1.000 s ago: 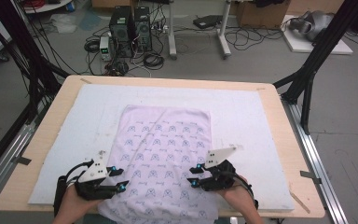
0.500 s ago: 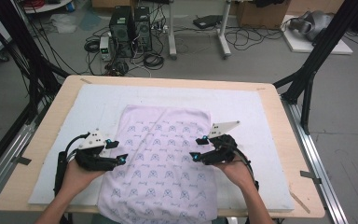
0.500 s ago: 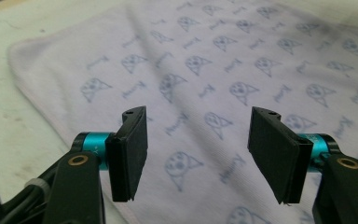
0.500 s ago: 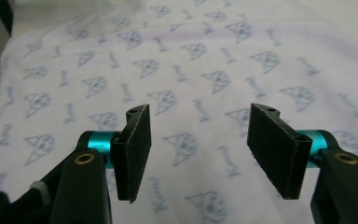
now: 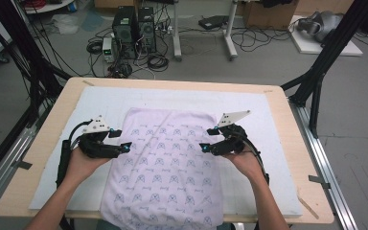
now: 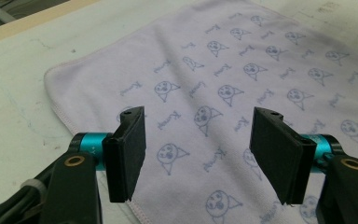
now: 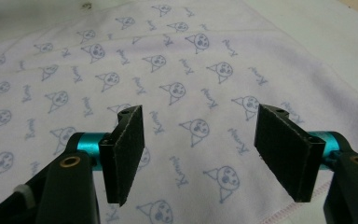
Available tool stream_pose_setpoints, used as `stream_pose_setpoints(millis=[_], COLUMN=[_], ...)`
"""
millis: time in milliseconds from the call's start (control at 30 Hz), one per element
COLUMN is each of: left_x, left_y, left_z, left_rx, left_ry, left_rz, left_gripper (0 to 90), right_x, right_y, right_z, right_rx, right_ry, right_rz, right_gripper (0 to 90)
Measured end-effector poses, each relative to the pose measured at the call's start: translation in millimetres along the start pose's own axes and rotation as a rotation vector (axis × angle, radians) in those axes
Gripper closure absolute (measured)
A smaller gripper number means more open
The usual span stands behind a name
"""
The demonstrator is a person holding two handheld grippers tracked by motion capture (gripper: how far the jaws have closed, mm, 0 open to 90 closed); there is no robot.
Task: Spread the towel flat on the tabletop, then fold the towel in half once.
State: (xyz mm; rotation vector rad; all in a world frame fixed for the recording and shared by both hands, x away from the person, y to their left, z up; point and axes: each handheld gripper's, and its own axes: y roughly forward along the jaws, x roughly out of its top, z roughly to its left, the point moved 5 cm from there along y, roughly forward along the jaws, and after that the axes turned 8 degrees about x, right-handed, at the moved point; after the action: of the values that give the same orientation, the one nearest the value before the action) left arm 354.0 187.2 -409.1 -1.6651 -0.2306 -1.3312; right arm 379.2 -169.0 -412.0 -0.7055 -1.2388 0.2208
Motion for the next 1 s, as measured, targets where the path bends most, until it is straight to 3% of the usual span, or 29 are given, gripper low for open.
stream_pose_setpoints(millis=[367,633,800,900,1000], left_x=[3.7,24.9,32.8,29.3,24.7], left_y=[0.1,-2.1,4.1,18.1,31.6], left_z=[3.9,16.8,30.0,42.3,50.0], left_rx=[0.013,0.031,0.065,0.056,0.066], left_ry=[0.001,-0.006,-0.019,-0.057,-0.060], left_rz=[-0.004,-0.019,-0.026,0.005,0.027], left_gripper=[36.6,37.0,37.6,38.8,42.0], right_x=[0.4,14.7,25.8,23.2,13.7], right_y=[3.2,-8.4,-12.5,-7.4,2.1], right_z=[1.4,-8.6,-25.6,-39.1,-51.7], right_rx=[-0.001,-0.027,-0.064,-0.052,-0.061], right_ry=[-0.020,-0.032,-0.029,0.016,0.053], right_rz=[0.018,0.030,0.039,0.023,0.069], right_gripper=[32.4,32.2,32.4,32.4,32.0])
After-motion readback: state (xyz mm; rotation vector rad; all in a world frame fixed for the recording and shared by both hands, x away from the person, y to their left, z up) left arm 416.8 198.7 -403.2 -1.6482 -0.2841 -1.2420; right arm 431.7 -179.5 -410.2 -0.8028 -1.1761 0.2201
